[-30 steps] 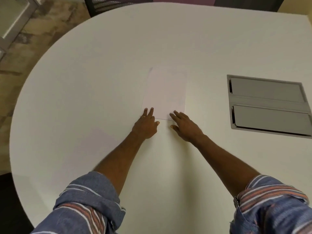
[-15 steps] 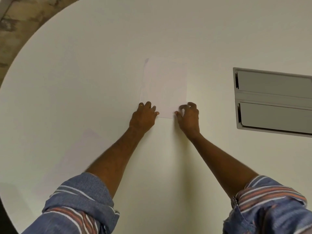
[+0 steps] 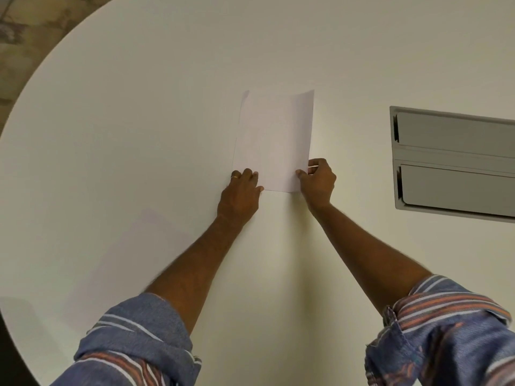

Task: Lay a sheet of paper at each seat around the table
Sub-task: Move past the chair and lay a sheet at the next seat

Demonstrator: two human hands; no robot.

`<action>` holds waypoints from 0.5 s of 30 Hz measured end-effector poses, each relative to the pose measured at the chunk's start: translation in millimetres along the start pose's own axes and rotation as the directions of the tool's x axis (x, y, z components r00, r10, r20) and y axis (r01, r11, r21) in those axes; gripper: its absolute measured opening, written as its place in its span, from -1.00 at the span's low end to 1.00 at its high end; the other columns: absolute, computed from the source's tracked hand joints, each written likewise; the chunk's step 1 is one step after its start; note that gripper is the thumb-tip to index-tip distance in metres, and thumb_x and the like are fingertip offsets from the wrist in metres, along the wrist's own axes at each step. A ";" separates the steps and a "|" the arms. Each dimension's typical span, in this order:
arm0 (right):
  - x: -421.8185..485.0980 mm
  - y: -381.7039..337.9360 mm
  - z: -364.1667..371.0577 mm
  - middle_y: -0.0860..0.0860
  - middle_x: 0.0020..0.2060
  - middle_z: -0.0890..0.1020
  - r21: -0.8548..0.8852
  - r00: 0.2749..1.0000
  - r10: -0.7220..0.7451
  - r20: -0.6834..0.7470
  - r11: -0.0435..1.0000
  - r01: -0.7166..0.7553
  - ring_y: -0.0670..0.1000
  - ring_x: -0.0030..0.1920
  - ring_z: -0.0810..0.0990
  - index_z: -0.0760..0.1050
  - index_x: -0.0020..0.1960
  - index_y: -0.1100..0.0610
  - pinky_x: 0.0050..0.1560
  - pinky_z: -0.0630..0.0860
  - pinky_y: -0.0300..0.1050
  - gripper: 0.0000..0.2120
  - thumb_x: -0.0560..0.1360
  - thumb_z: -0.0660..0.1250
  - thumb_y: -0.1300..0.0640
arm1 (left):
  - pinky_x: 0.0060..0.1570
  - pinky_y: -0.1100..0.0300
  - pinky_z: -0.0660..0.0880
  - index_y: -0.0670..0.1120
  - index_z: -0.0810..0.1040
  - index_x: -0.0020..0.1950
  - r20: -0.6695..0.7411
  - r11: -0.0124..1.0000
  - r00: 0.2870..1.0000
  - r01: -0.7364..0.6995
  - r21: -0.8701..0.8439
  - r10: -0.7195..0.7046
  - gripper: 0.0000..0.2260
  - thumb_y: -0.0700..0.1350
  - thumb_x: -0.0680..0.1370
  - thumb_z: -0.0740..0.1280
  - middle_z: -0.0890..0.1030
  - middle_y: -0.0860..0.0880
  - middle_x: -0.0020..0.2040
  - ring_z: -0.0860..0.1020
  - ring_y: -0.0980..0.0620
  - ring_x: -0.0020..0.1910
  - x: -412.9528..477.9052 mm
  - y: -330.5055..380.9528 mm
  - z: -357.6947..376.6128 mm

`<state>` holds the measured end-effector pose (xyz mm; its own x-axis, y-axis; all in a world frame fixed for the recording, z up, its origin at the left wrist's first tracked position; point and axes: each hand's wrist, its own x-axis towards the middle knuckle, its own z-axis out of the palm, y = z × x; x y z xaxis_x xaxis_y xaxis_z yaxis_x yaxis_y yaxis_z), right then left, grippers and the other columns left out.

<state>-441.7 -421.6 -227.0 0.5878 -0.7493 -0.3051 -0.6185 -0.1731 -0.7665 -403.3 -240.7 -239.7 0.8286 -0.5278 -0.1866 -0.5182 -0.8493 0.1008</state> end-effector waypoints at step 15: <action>-39.5 -29.9 -42.6 0.06 0.00 0.66 0.296 0.981 -0.074 0.178 0.955 0.019 0.02 -0.10 0.64 0.50 0.33 0.01 -0.09 0.62 -0.09 -0.55 0.48 0.31 0.26 | 0.42 -0.04 0.28 -0.19 0.14 0.59 0.082 0.519 0.820 0.432 -0.738 -0.566 -0.37 0.17 0.65 0.13 0.32 -0.21 0.52 0.30 -0.18 0.50 -38.0 -2.8 -42.1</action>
<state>-468.6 -414.1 -168.0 0.7156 -0.6086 -0.3429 -0.4252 0.0100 -0.9051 -424.4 -218.8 -191.8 0.9557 0.0487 -0.2904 0.2451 -0.6779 0.6931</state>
